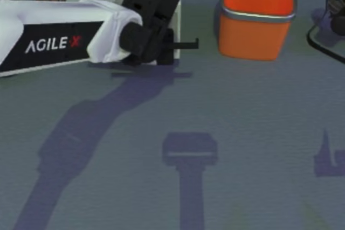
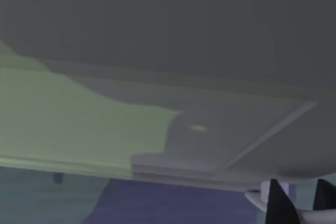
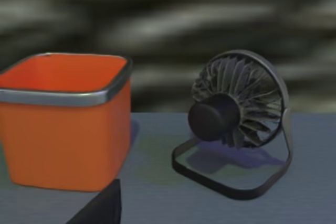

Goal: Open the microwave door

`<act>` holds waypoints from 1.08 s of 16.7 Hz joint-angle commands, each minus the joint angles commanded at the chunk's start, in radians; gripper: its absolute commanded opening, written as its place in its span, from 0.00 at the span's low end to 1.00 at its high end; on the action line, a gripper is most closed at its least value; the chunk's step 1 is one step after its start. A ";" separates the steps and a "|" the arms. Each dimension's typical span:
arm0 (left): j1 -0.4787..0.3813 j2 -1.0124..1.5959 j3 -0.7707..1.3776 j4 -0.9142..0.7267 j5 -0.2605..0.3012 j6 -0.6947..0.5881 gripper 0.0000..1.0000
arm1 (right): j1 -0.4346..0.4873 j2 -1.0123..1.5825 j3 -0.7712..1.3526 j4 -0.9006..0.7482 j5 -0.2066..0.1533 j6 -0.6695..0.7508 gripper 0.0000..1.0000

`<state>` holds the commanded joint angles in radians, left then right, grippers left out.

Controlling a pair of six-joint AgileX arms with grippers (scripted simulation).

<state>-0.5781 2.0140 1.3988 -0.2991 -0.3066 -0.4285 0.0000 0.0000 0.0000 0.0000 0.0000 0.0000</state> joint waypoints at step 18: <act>0.017 -0.045 -0.070 0.038 0.036 0.062 0.00 | 0.000 0.000 0.000 0.000 0.000 0.000 1.00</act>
<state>-0.5609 1.9685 1.3288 -0.2608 -0.2704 -0.3665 0.0000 0.0000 0.0000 0.0000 0.0000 0.0000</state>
